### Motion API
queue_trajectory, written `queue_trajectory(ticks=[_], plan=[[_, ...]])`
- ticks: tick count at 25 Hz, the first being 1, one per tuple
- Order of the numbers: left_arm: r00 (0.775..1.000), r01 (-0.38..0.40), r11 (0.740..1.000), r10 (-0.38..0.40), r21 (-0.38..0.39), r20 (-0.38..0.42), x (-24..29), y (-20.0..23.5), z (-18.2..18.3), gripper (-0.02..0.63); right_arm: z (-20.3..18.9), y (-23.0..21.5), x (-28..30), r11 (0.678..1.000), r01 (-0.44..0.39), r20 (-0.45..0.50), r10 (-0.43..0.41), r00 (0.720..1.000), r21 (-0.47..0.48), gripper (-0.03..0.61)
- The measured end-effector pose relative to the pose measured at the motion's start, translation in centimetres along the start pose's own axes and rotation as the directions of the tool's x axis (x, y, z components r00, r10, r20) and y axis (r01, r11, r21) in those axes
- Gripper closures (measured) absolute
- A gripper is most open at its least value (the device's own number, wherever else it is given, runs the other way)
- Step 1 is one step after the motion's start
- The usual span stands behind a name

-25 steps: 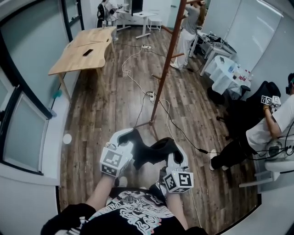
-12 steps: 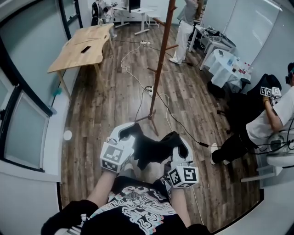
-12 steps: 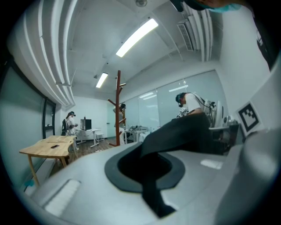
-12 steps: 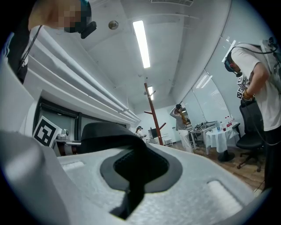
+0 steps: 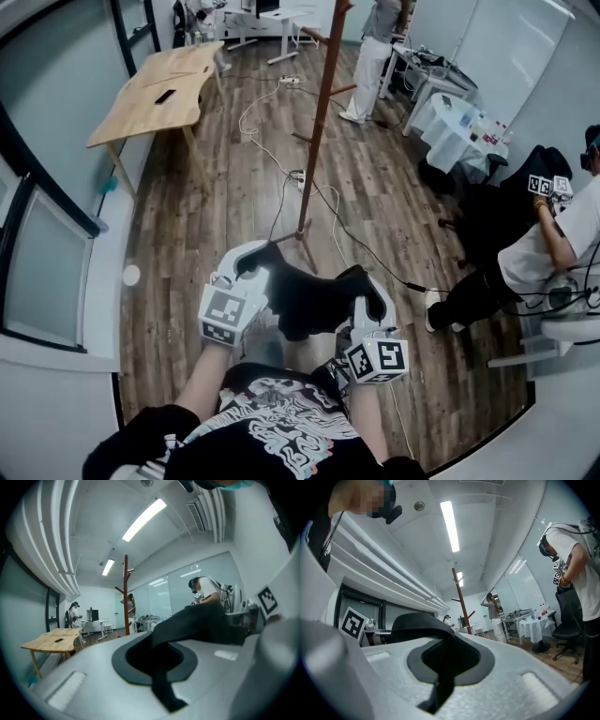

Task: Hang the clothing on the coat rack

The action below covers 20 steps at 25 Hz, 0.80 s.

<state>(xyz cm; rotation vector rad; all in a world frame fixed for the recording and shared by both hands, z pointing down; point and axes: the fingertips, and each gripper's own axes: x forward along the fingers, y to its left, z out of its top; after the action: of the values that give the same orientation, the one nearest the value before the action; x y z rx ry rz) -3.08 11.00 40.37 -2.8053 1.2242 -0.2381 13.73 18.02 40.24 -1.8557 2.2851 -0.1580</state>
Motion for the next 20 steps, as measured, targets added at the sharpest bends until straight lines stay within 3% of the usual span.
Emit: queue_trajectory(ticks=[12, 20], plan=[[1.000, -0.016, 0.997, 0.016, -0.077, 0.006, 7.6, 4.2, -1.7, 0.620, -0.9, -3.7, 7.9, 1.000, -0.005, -0.027, 0.005, 1.000, -0.004, 0.567], [0.999, -0.047, 0.997, 0.048, -0.060, 0.024, 13.3, 8.4, -1.6, 0.620, -1.8, -7.4, 15.2, 0.999, 0.044, -0.033, -0.043, 0.999, 0.009, 0.568]])
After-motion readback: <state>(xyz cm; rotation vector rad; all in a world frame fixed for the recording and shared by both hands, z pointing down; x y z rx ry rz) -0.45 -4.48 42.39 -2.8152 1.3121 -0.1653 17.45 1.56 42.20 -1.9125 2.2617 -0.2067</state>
